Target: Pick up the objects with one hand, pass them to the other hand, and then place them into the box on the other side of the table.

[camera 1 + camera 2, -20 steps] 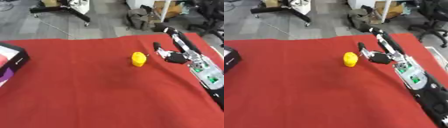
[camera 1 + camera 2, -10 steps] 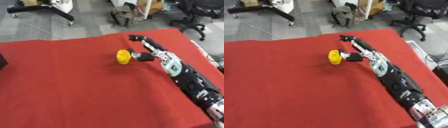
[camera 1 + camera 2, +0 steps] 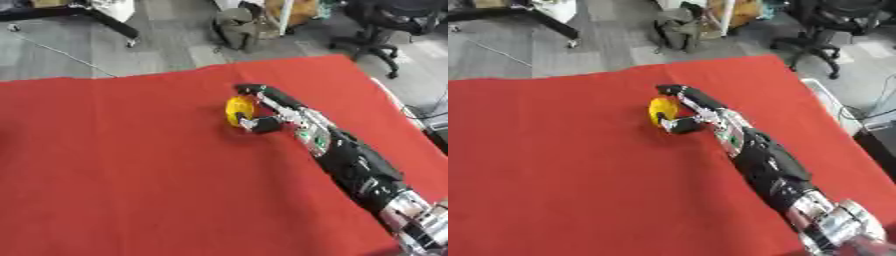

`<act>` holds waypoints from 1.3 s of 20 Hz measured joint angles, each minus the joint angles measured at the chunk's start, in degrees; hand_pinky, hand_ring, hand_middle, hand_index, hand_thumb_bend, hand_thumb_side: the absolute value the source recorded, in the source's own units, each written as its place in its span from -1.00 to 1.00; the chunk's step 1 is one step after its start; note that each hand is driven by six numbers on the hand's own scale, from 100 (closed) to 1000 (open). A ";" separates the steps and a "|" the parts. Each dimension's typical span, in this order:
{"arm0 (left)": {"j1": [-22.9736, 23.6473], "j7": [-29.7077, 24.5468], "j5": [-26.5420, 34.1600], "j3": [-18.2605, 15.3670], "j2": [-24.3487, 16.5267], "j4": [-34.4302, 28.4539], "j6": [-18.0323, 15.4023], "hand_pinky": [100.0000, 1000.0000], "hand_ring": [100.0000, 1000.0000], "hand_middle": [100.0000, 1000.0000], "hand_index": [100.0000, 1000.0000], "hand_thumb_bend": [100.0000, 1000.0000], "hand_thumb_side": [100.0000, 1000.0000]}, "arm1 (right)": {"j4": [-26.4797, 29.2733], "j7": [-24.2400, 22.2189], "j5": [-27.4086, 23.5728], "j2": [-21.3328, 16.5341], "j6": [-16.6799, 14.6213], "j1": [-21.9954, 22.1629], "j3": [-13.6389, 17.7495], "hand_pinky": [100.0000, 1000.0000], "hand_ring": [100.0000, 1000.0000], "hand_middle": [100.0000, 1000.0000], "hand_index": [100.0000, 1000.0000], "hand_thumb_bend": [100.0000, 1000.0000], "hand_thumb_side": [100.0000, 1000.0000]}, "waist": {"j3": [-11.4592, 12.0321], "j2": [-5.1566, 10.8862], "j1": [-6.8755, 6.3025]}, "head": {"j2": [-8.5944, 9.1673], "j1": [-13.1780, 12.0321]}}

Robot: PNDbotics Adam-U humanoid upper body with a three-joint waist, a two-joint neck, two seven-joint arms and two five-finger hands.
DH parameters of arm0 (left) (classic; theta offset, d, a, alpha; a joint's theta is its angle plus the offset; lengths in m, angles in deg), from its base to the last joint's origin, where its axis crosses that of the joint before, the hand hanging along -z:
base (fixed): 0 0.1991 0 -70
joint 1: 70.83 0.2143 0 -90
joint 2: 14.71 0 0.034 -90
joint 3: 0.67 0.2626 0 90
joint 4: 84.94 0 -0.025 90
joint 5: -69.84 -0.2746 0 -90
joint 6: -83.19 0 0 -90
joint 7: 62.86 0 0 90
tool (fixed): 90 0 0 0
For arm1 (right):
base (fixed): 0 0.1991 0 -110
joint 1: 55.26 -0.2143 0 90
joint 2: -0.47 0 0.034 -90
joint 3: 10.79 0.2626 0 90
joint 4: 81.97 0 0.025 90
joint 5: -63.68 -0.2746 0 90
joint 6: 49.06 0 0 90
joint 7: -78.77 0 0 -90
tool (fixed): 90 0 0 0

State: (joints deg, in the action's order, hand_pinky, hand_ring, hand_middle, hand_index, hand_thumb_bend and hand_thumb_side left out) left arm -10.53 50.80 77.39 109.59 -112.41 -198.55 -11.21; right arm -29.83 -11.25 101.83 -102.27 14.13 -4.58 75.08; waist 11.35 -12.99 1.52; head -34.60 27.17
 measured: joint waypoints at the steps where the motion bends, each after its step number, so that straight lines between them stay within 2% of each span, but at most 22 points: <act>1: 0.00 -0.02 -0.02 0.26 0.04 0.00 0.04 0.95 0.45 0.43 0.10 -0.41 0.24 | -0.04 0.33 0.79 0.14 0.01 -0.05 0.00 0.94 0.60 0.27 0.70 -1.00 -1.00 | 0.00 0.00 0.02 | 0.01 0.06; 3: 0.00 -0.07 -0.09 0.66 0.34 0.00 0.17 0.95 0.45 0.43 0.09 -0.42 0.26 | -0.04 1.27 2.29 0.30 0.07 -0.05 0.01 0.86 0.48 -0.04 0.44 -1.00 -1.00 | 0.01 0.00 0.13 | 0.02 0.09; 5: 0.08 0.04 -0.23 0.99 0.51 0.00 0.42 0.96 0.45 0.43 0.09 -0.43 0.28 | 0.12 2.94 3.36 0.31 0.18 0.02 0.16 0.76 0.34 -0.35 0.07 -1.00 -1.00 | -0.03 0.00 0.19 | 0.02 -0.10; 7: 0.55 0.29 -0.28 1.26 0.54 0.00 0.79 0.97 0.44 0.43 0.08 -0.45 0.30 | 1.16 5.62 3.52 0.34 0.25 0.54 0.19 0.70 0.26 -0.52 -0.11 -1.00 -1.00 | -0.39 0.01 0.18 | 0.02 -0.63; 8: 0.88 0.51 -0.29 1.44 0.61 0.00 1.06 0.98 0.45 0.43 0.07 -0.46 0.32 | 2.16 7.13 3.21 0.34 0.21 1.02 0.18 0.70 0.24 -0.55 -0.14 -1.00 -1.00 | -0.71 0.03 0.17 | 0.02 -1.00; 12: 2.67 1.54 -0.27 2.94 0.96 0.00 3.20 1.00 0.45 0.43 0.04 -0.50 0.40 | 11.37 12.60 -2.20 0.34 -0.18 2.92 -0.48 0.68 0.23 -0.58 -0.18 -1.00 -1.00 | -2.04 0.50 0.11 | 0.07 -3.07; 17: 3.87 2.10 0.93 5.82 1.02 0.00 6.97 1.00 0.46 0.44 0.02 -0.52 0.47 | 31.79 16.14 -11.55 0.71 0.21 5.90 -3.25 0.63 0.22 -0.54 -0.16 -1.00 -1.00 | -3.58 1.24 0.06 | 0.28 -6.12; 20: 3.39 1.26 3.31 8.02 1.54 0.01 9.02 1.00 0.47 0.45 0.02 -0.51 0.50 | 44.63 16.36 -16.20 1.20 0.93 6.84 -5.77 0.62 0.22 -0.51 -0.15 -1.00 -1.00 | -3.97 1.41 -0.08 | 0.31 -8.34; 22: 2.51 0.16 4.90 9.43 2.06 0.01 10.15 1.00 0.48 0.46 0.03 -0.50 0.50 | 51.29 15.71 -18.54 1.86 1.51 7.05 -7.43 0.61 0.22 -0.51 -0.15 -1.00 -1.00 | -4.17 1.55 -0.16 | 0.29 -10.20; 24: 1.32 -1.39 6.56 10.85 2.62 0.01 11.06 1.00 0.49 0.47 0.03 -0.50 0.51 | 56.40 14.37 -20.47 2.71 1.85 7.04 -9.09 0.60 0.22 -0.50 -0.14 -1.00 -1.00 | -4.34 1.59 -0.19 | 0.14 -12.07; 26: 0.30 -3.25 7.88 12.18 3.11 0.01 11.76 1.00 0.50 0.48 0.05 -0.46 0.51 | 59.29 12.55 -21.88 3.75 1.40 6.83 -10.75 0.62 0.22 -0.50 -0.14 -1.00 -1.00 | -4.54 1.59 -0.15 | -0.11 -13.65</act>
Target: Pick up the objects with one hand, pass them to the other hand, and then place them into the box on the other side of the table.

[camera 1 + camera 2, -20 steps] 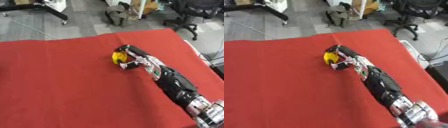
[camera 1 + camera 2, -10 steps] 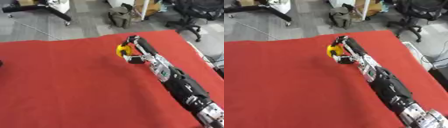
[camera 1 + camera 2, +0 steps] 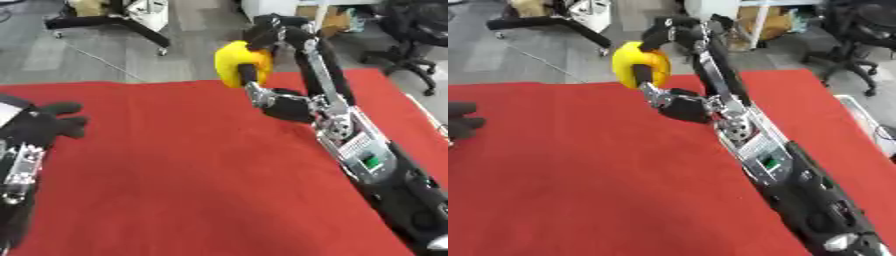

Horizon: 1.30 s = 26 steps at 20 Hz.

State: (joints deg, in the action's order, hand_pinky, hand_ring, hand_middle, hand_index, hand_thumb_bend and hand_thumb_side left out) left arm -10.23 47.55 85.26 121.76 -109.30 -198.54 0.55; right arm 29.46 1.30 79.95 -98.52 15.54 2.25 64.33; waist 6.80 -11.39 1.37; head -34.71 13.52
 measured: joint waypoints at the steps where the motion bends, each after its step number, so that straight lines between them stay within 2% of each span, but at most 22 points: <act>1: -0.48 -0.98 0.68 0.65 0.29 0.00 0.30 1.00 0.50 0.48 0.05 -0.45 0.50 | 0.77 -1.00 -0.71 0.53 -0.43 -0.26 -0.80 0.62 0.22 -0.50 -0.14 -1.00 -1.00 | -0.07 0.00 0.02 | -0.18 -0.65; 9: -3.21 -6.34 3.74 4.36 2.32 0.00 1.83 1.00 0.52 0.50 0.06 -0.43 0.51 | 1.96 -6.49 -5.41 3.24 -2.49 -0.88 -4.17 0.64 0.22 -0.51 -0.14 -1.00 -1.00 | -0.18 0.00 0.12 | -0.79 -5.23; 13: -3.95 -8.22 4.23 5.75 3.33 0.00 2.24 1.00 0.54 0.54 0.09 -0.36 0.44 | 1.96 -8.62 -6.96 4.05 -2.79 -1.26 -5.35 0.65 0.22 -0.52 -0.14 -1.00 -1.00 | -0.25 0.00 0.13 | -1.01 -6.88; 19: -4.51 -11.80 4.23 6.80 4.17 0.00 0.91 1.00 0.59 0.58 0.17 -0.25 0.23 | 1.97 -11.18 -8.62 4.74 -2.69 -1.29 -6.52 0.67 0.22 -0.52 -0.14 -1.00 -1.00 | -0.26 0.00 0.15 | -1.49 -7.13; 22: -4.96 -12.32 4.30 6.88 4.72 0.00 0.16 1.00 0.61 0.62 0.21 -0.18 0.18 | 1.97 -12.11 -9.22 5.11 -2.53 -1.28 -6.81 0.68 0.22 -0.53 -0.14 -1.00 -1.00 | -0.26 0.00 0.19 | -1.81 -7.00; 26: -5.36 -12.32 4.71 7.35 5.02 0.04 -0.87 1.00 0.63 0.66 0.25 -0.10 0.22 | 2.06 -12.96 -10.04 5.30 -2.18 -1.27 -7.14 0.68 0.22 -0.53 -0.15 -1.00 -1.00 | -0.26 0.00 0.29 | -2.07 -6.60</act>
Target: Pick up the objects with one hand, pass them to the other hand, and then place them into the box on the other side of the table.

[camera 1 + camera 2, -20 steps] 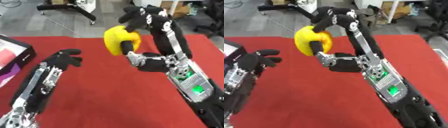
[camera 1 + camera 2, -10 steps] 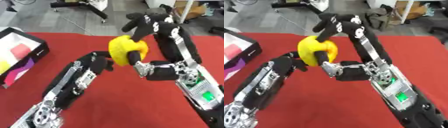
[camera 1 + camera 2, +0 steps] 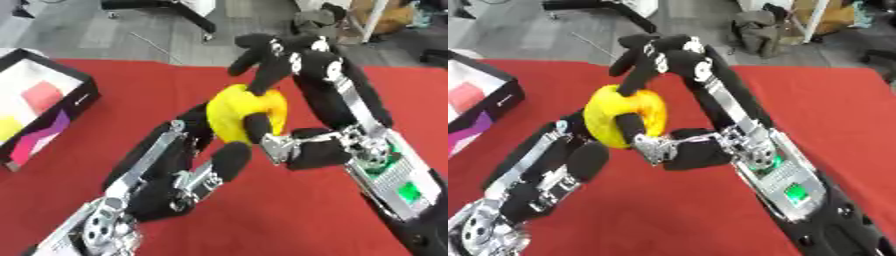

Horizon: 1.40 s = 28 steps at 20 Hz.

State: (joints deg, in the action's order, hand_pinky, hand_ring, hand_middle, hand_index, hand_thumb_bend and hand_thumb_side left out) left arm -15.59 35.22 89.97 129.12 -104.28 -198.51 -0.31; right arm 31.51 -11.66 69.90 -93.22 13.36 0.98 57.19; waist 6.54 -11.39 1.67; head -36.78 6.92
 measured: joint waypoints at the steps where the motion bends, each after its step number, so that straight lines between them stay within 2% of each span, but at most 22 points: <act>1: -0.01 0.11 0.14 0.15 0.13 0.00 -0.18 1.00 0.63 0.67 0.26 -0.07 0.24 | 0.04 -0.21 -0.15 0.13 0.04 0.01 -0.12 0.68 0.22 -0.53 -0.15 -1.00 -1.00 | 0.00 0.00 0.02 | -0.14 0.12; 7: -0.11 2.13 1.71 0.53 0.46 0.02 -0.46 1.00 0.62 0.68 0.27 -0.01 0.45 | 0.21 -1.30 -0.97 0.38 0.04 0.01 -0.72 0.69 0.22 -0.54 -0.15 -1.00 -1.00 | 0.00 0.00 0.16 | -0.39 0.58; 10: -0.50 3.80 2.72 0.64 0.79 0.02 -0.03 1.00 0.62 0.68 0.27 -0.01 0.45 | 0.21 -1.71 -1.22 0.66 -0.07 0.01 -1.00 0.69 0.22 -0.54 -0.15 -1.00 -1.00 | -0.01 0.00 0.18 | -0.40 0.80; 11: -0.52 4.20 3.01 0.74 0.91 0.02 0.05 1.00 0.61 0.67 0.27 0.06 0.54 | 0.21 -1.79 -1.27 0.75 -0.08 0.01 -1.01 0.70 0.22 -0.54 -0.15 -1.00 -1.00 | -0.01 0.00 0.18 | -0.40 0.80; 17: -0.95 6.15 5.95 1.13 1.27 0.04 0.04 1.00 0.58 0.63 0.24 0.08 0.56 | 0.24 -2.96 -1.71 1.00 0.92 0.82 -1.72 0.71 0.21 -0.55 -0.15 -1.00 -0.92 | -0.12 0.00 0.37 | -0.40 1.25; 22: -1.04 6.11 6.84 1.27 1.41 0.06 0.03 1.00 0.47 0.51 0.14 -0.12 0.44 | 0.42 -3.83 -1.96 1.16 1.41 0.98 -1.91 0.71 0.21 -0.55 -0.15 -1.00 -0.91 | -0.12 0.00 0.41 | -0.51 1.31; 23: -1.06 6.02 6.96 1.33 1.41 0.06 0.05 1.00 0.44 0.47 0.12 -0.22 0.36 | 0.45 -4.01 -1.96 1.17 1.42 0.98 -1.99 0.71 0.21 -0.55 -0.15 -1.00 -0.92 | -0.12 0.00 0.44 | -0.63 1.31; 28: -1.16 4.77 7.15 1.59 1.42 0.11 0.10 0.96 0.32 0.34 0.03 -0.42 0.11 | 0.59 -4.70 -1.99 1.17 1.32 0.99 -2.06 0.71 0.22 -0.54 -0.14 -1.00 -0.93 | -0.12 0.00 0.50 | -0.96 1.32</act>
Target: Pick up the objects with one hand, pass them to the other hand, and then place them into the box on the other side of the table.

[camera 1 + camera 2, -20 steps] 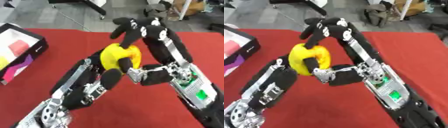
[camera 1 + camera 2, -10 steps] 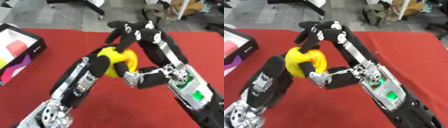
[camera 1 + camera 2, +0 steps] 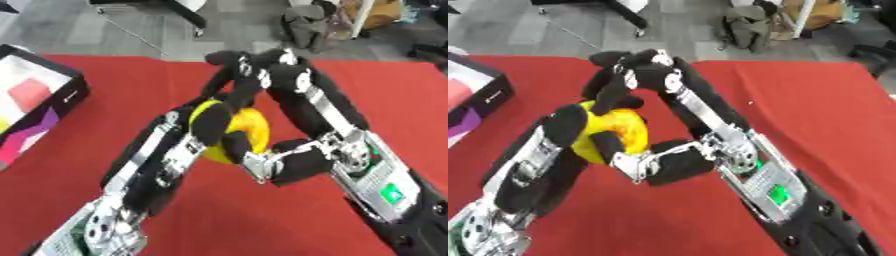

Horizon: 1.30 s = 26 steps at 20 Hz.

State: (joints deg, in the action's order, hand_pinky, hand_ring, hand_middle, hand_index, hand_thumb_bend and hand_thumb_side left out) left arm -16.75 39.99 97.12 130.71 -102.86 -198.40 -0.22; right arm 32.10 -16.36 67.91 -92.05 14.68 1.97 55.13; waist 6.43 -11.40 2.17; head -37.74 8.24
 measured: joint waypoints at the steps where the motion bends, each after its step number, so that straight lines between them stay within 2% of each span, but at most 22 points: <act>1: -0.07 -0.35 0.00 0.01 0.00 0.06 0.01 0.93 0.27 0.28 0.00 -0.51 0.04 | 0.00 -0.09 -0.01 0.00 -0.06 0.00 0.00 0.71 0.22 -0.54 -0.13 -1.00 -0.93 | 0.00 0.00 0.00 | -0.14 0.00; 3: -0.20 -0.95 -0.01 0.01 0.00 0.13 0.03 0.88 0.19 0.18 -0.06 -0.69 -0.08 | 0.01 -0.28 -0.02 0.00 -0.12 0.00 0.00 0.71 0.23 -0.53 -0.13 -1.00 -0.94 | 0.00 0.00 0.00 | -0.40 0.00; 5: -0.29 -1.26 -0.01 -0.04 0.00 0.13 0.00 0.82 0.09 0.06 -0.12 -1.00 -0.24 | 0.01 -0.57 -0.02 -0.03 -0.17 0.06 0.00 0.71 0.24 -0.53 -0.11 -1.00 -0.97 | 0.00 0.00 0.00 | -0.44 0.02; 7: -0.30 -1.30 0.09 -0.04 0.00 0.13 0.08 0.74 -0.06 -0.10 -0.23 -1.00 -0.37 | 0.00 -0.87 -0.02 -0.12 -0.33 0.08 0.02 0.71 0.25 -0.52 -0.07 -1.00 -1.00 | 0.00 0.00 -0.01 | -0.48 0.08; 8: -0.30 -1.14 0.28 -0.05 0.00 0.12 0.19 0.72 -0.09 -0.14 -0.25 -1.00 -0.37 | 0.00 -1.02 -0.02 -0.17 -0.43 0.11 0.02 0.71 0.25 -0.52 -0.06 -1.00 -1.00 | 0.00 0.00 -0.01 | -0.49 0.12; 11: -0.34 0.86 1.53 0.06 0.06 -0.05 0.91 0.62 -0.23 -0.31 -0.38 -1.00 -0.24 | -0.03 -1.65 0.17 -0.19 -1.00 0.30 0.17 0.71 0.30 -0.46 0.04 -1.00 -1.00 | -0.01 0.00 -0.01 | -0.64 0.23; 14: -0.39 4.21 3.19 0.64 0.41 -0.23 1.67 0.59 -0.29 -0.38 -0.43 -1.00 -0.20 | -0.24 -2.46 1.04 -0.31 -2.53 0.49 0.58 0.71 0.35 -0.38 0.17 -1.00 -1.00 | -0.09 0.00 0.00 | -0.92 0.40; 19: -0.36 9.42 6.01 1.90 0.49 -0.65 2.55 0.58 -0.34 -0.44 -0.48 -1.00 -0.22 | -0.60 -3.99 4.19 -0.49 -6.38 0.83 1.79 0.76 0.49 -0.03 0.59 -1.00 -1.00 | -0.36 0.00 0.04 | -0.95 0.42; 20: -0.35 10.16 6.38 2.15 0.49 -0.77 2.69 0.59 -0.34 -0.45 -0.48 -1.00 -0.23 | -0.70 -4.35 5.04 -0.55 -7.46 1.04 2.02 0.76 0.53 0.17 0.70 -1.00 -1.00 | -0.44 0.00 0.04 | -0.95 0.41; 21: -0.25 10.76 6.66 2.39 0.48 -0.80 2.82 0.59 -0.34 -0.45 -0.48 -1.00 -0.23 | -0.73 -4.74 5.94 -0.68 -8.64 1.09 2.35 0.76 0.54 0.18 0.72 -1.00 -1.00 | -0.50 0.00 0.04 | -0.97 0.40; 22: -0.20 11.29 6.98 2.52 0.48 -0.84 2.91 0.60 -0.34 -0.45 -0.49 -1.00 -0.23 | -0.75 -5.03 6.88 -0.95 -9.76 1.31 2.65 0.75 0.56 0.30 0.78 -1.00 -1.00 | -0.56 0.00 0.06 | -0.98 0.38; 24: 0.03 12.07 7.62 2.83 0.48 -0.94 3.07 0.61 -0.34 -0.45 -0.49 -1.00 -0.23 | -0.78 -5.21 8.79 -1.21 -12.06 1.82 3.38 0.73 0.58 0.40 0.84 -0.99 -1.00 | -0.81 0.00 0.08 | -0.98 0.27; 26: 0.17 12.64 8.10 3.08 0.48 -1.11 3.28 0.62 -0.34 -0.45 -0.49 -1.00 -0.23 | -0.81 -4.57 10.93 -1.51 -14.35 2.10 3.97 0.71 0.60 0.47 0.90 -0.66 -0.94 | -0.93 0.00 0.07 | -0.98 0.05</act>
State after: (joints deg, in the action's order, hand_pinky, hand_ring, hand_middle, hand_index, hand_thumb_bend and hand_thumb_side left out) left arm -16.58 52.64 105.23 133.78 -102.38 -199.51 3.06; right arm 31.29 -20.93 78.84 -93.56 0.33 4.07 59.10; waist 5.50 -11.40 2.24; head -38.72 8.29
